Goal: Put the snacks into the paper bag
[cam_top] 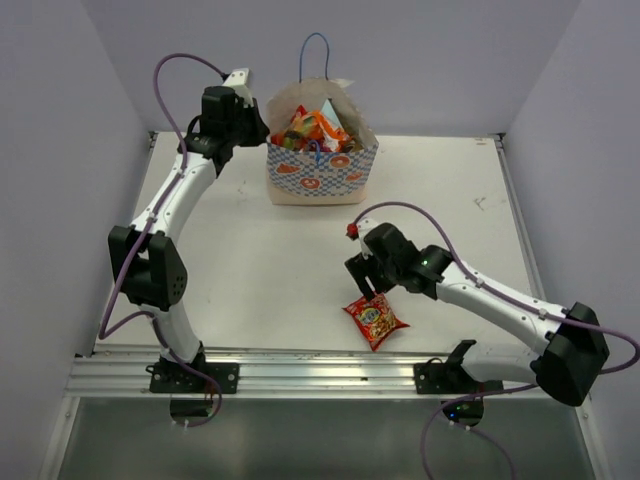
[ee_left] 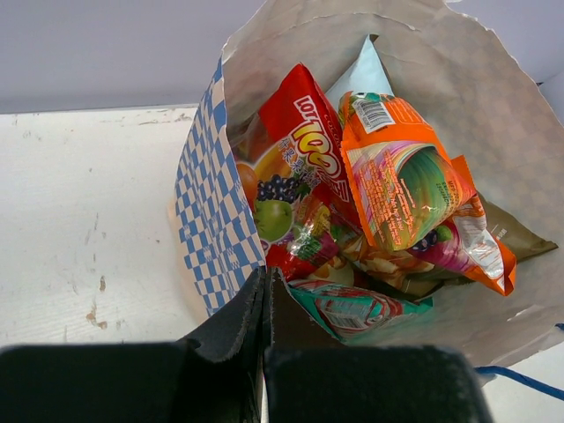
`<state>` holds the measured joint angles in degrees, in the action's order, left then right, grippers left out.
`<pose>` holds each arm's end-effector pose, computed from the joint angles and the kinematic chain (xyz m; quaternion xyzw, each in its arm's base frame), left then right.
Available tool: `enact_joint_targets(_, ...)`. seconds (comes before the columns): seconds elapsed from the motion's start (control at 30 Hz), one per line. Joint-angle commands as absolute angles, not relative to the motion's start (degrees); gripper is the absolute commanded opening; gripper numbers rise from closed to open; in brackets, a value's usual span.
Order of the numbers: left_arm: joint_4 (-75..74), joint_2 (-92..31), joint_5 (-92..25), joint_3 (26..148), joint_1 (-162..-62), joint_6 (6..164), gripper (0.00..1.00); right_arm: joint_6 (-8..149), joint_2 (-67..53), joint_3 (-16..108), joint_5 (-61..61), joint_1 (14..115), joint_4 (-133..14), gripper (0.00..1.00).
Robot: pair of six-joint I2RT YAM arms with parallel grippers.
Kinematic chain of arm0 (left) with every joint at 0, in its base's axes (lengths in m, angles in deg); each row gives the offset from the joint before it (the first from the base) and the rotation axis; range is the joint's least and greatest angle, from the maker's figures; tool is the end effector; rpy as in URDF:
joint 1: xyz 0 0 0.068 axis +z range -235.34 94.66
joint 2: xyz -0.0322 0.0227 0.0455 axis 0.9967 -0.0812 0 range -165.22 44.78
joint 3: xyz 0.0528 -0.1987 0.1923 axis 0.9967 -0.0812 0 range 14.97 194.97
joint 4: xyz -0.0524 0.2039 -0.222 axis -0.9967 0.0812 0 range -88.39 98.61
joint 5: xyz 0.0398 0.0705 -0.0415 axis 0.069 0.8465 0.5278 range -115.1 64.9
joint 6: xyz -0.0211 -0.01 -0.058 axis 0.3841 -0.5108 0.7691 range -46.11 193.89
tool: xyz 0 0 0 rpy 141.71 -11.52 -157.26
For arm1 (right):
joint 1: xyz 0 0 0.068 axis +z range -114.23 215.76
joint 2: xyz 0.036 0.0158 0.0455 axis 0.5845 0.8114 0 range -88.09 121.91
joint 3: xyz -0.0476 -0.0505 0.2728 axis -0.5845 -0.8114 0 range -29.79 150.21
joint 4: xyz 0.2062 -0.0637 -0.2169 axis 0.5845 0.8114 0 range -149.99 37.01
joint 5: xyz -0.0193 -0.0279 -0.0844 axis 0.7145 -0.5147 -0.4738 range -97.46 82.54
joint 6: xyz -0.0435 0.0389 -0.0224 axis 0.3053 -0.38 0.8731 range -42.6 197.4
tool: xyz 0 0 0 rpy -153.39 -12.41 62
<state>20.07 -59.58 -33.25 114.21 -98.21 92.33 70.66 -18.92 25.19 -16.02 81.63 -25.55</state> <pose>0.4811 -0.1168 0.3632 -0.0018 0.8355 -0.2046 0.5100 0.2146 0.2109 0.2644 -0.2875 0.8879 0.0936 0.3468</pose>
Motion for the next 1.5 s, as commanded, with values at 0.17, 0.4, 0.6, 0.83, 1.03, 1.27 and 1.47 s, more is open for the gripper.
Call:
enact_joint_targets(0.17, 20.0, -60.1, -32.9, 115.5, -97.6, 91.8, 0.00, 57.8, -18.0, 15.2, -7.6, 82.6, -32.1, 0.73)
enact_joint_targets(0.4, 20.1, -60.0, -32.9, 115.6, -97.6, 91.6, 0.00, 53.9, -11.4, 12.3, -3.0, 83.2, -32.9, 0.70)
enact_joint_targets(0.6, 19.8, -60.6, -33.5, 116.3, -97.6, 92.0, 0.00, 54.5, -11.2, 14.8, -7.3, 83.3, -28.7, 0.39)
enact_joint_targets(0.83, 19.5, -61.1, -33.8, 116.9, -97.6, 92.4, 0.00, 56.6, -11.2, 17.0, -9.3, 83.2, -26.3, 0.19)
enact_joint_targets(1.03, 19.7, -61.3, -33.4, 118.5, -97.6, 92.3, 0.00, 57.7, -13.6, 24.9, -17.4, 83.3, -21.5, 0.00)
enact_joint_targets(1.27, 19.0, -60.0, -34.2, 117.0, -97.6, 93.0, 0.00, 72.0, -4.3, 65.7, -39.0, 81.8, -12.1, 0.00)
enact_joint_targets(1.47, 18.0, -59.2, -35.3, 115.9, -97.6, 93.5, 0.00, 83.4, 11.3, 88.3, -36.7, 76.6, -28.3, 0.00)
